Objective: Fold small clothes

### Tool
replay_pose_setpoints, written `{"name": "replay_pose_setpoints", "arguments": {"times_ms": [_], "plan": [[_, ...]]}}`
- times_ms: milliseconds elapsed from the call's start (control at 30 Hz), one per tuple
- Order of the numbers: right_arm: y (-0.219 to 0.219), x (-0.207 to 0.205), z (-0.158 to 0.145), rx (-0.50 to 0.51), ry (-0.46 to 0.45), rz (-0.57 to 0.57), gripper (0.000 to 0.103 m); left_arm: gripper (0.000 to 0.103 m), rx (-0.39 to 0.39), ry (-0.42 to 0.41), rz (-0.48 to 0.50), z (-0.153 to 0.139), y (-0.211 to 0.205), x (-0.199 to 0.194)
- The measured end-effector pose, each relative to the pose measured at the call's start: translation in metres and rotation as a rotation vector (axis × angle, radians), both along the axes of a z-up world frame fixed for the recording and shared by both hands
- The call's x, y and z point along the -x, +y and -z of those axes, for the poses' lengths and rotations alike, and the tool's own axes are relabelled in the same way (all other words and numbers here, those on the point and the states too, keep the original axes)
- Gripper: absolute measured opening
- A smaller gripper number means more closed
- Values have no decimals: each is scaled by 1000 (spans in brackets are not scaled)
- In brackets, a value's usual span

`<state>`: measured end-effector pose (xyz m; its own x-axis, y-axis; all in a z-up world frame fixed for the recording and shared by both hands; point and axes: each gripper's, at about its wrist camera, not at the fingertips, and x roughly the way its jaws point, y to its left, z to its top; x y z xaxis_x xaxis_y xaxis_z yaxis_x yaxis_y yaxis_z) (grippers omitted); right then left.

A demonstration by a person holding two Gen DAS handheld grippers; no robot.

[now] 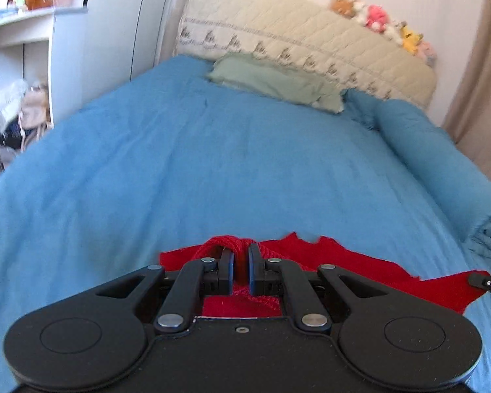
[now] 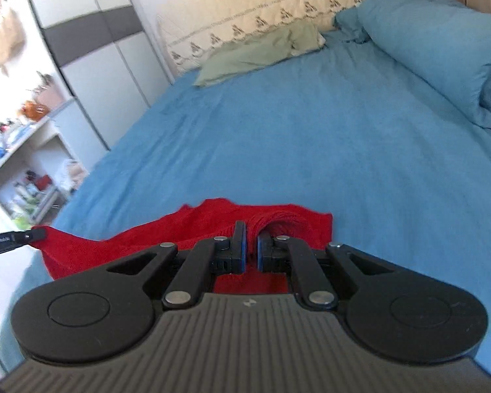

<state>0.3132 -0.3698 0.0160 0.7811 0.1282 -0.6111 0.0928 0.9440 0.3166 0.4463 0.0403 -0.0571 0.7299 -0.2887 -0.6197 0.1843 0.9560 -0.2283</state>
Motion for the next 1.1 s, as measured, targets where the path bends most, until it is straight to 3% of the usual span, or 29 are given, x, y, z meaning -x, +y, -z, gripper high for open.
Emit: {"name": "replay_pose_setpoints", "arguments": {"times_ms": [100,200,400,467,500,533,567,600,633,700,767,833,967,1100], "plan": [[-11,-40,37,-38,48,36,21,8,-30,50,-17,31,-8,-26],[-21,-62,71,-79,78,66,21,8,-11,94,-52,54,-5,-42],[-32,-81,100,-103,78,81,21,10,90,109,-107,72,8,-68],[-34,-87,107,-82,74,90,23,16,109,112,-137,78,9,-75],[-34,-89,111,-69,72,100,25,31,112,104,-159,80,12,-77],[-34,-90,114,-59,65,107,34,56,109,96,-180,81,13,-77],[-34,-90,116,-56,54,111,43,67,109,85,-194,81,16,-75],[-34,-89,118,-50,44,118,66,75,109,65,-198,79,17,-72],[-33,-86,116,-34,24,126,83,75,108,41,-191,75,18,-67],[-28,-79,110,15,-30,141,95,75,75,9,-159,66,17,-53],[-20,-68,101,66,-74,116,96,78,36,-32,-113,60,12,-35],[-4,-56,97,120,-103,47,98,101,-9,-70,-53,59,4,-13],[30,-44,116,246,-58,-83,98,103,-111,-92,58,76,-13,17],[35,-42,144,291,15,-86,98,103,-183,-15,73,101,-17,17]]}}
